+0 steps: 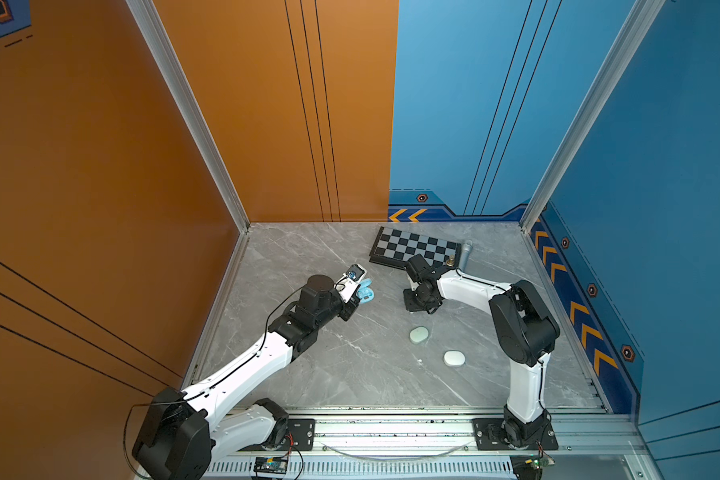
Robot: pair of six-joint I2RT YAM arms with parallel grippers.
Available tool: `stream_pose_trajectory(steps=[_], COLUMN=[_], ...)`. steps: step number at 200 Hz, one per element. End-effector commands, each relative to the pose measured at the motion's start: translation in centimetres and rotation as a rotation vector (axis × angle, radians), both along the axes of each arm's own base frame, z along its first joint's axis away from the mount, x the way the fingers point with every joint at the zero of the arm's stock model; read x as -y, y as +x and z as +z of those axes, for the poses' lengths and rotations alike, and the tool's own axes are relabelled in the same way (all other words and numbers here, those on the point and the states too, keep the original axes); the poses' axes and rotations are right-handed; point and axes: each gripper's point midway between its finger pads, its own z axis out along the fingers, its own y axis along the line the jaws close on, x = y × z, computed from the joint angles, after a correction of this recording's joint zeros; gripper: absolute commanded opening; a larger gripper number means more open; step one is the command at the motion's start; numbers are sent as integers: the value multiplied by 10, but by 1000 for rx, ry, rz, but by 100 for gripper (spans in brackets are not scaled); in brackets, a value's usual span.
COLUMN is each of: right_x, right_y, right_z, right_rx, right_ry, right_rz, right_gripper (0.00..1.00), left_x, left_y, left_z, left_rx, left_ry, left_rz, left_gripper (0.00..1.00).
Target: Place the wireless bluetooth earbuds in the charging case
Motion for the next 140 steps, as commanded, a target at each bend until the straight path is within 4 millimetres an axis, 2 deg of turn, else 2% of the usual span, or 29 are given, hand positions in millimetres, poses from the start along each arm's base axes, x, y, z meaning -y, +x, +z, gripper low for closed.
stream_pose_trajectory(steps=[1,30,59,114,140], right_x=[16,18,20,20,19], right_y=[-8,-8,-7,-5,-8], right_z=[-17,-16,-15,-14,-16], right_rx=[-57,-59,-62,-75,-90], right_ry=[-63,-58,-49,-19,-10], right_rz=[-42,-54,-63,-84,-88], right_gripper=[30,38,39,28,27], left_x=[9,11,12,16,17], left_y=[2,2,3,3,3], left_z=[17,17,18,15,14], left_rx=[41,40,42,37,35], left_ry=[-24,-25,-25,-26,-23], left_rz=[-30,-35,-41,-49,-51], left_gripper=[0,0,0,0,0])
